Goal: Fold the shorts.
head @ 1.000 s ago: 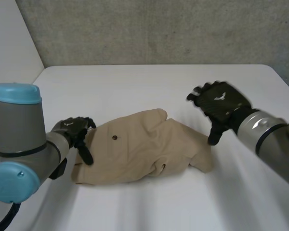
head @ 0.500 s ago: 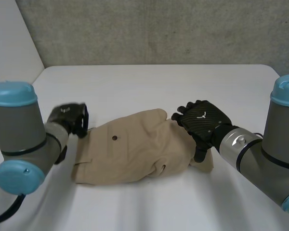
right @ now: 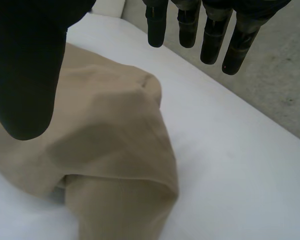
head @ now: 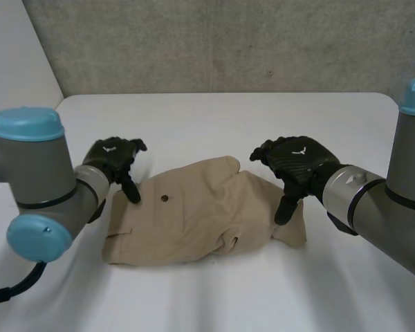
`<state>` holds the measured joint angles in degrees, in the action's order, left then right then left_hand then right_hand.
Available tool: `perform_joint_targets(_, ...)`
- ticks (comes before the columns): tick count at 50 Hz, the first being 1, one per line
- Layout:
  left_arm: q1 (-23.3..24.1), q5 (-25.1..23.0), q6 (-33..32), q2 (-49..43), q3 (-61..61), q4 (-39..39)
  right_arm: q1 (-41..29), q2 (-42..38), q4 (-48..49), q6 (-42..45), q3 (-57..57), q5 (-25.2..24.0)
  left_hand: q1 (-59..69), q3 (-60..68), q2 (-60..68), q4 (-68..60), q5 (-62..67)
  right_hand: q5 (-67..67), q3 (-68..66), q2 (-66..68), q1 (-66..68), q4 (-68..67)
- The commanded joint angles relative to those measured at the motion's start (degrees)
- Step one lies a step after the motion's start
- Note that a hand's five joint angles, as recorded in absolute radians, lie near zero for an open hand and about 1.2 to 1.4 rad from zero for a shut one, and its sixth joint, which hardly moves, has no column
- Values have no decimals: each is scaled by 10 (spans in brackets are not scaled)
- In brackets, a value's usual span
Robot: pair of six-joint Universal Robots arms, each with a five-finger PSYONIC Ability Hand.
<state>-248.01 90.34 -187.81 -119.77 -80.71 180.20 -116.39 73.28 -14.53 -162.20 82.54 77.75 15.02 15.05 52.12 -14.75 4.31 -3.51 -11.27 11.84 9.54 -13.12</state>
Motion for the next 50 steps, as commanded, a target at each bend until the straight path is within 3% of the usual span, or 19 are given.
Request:
perform_joint_targets(1,-9,-15,-34,-71,53,-32,0,-2,-1,7,8,-9,-16,-16,-387,13,-9,35,13,-18,5,31)
perform_joint_targets(4,-17,-15,-34,-83,61,-36,0,-2,0,7,9,-7,21,20,-350,-23,28,35,13,-18,5,31)
perform_joint_targets(10,-20,-15,-34,-92,71,-36,0,-2,0,10,10,-6,219,219,-152,-222,226,35,13,-18,5,31)
perform_joint_targets(14,-20,-13,-34,-98,82,-39,0,-5,1,10,9,-6,466,466,95,-469,473,35,13,-18,5,31)
perform_joint_targets(15,-23,-10,-33,-94,87,-39,0,-4,2,11,9,-5,620,620,249,-623,627,35,13,-18,5,31)
perform_joint_targets(16,-25,-8,-33,-93,92,-39,0,-5,2,11,9,-5,650,649,279,-652,657,35,13,-18,5,31)
perform_joint_targets(24,-34,50,-32,-13,201,-16,0,-2,5,11,8,-5,650,650,279,-653,657,35,13,-18,5,31)
perform_joint_targets(29,-18,71,-34,29,271,80,5,2,6,7,3,-1,650,650,279,-653,657,35,13,-18,5,31)
perform_joint_targets(36,88,56,-35,56,284,185,57,20,24,1,-11,35,650,650,279,-653,657,35,13,-18,5,31)
perform_joint_targets(41,200,-19,-34,16,214,199,97,47,50,0,-22,71,650,650,279,-653,657,35,13,-18,5,31)
perform_joint_targets(45,258,-93,-34,-25,146,198,145,65,72,0,-36,86,650,650,279,-653,657,35,13,-18,5,31)
perform_joint_targets(47,274,-123,-37,-37,129,192,157,66,74,0,-40,86,501,501,130,-504,508,35,13,-18,5,31)
perform_joint_targets(49,288,-169,-41,-48,106,190,170,66,74,0,-44,84,199,199,-172,-202,206,35,13,-18,5,31)
perform_joint_targets(50,291,-183,-41,-48,100,190,173,66,74,0,-45,84,166,166,-205,-169,173,35,13,-18,5,31)
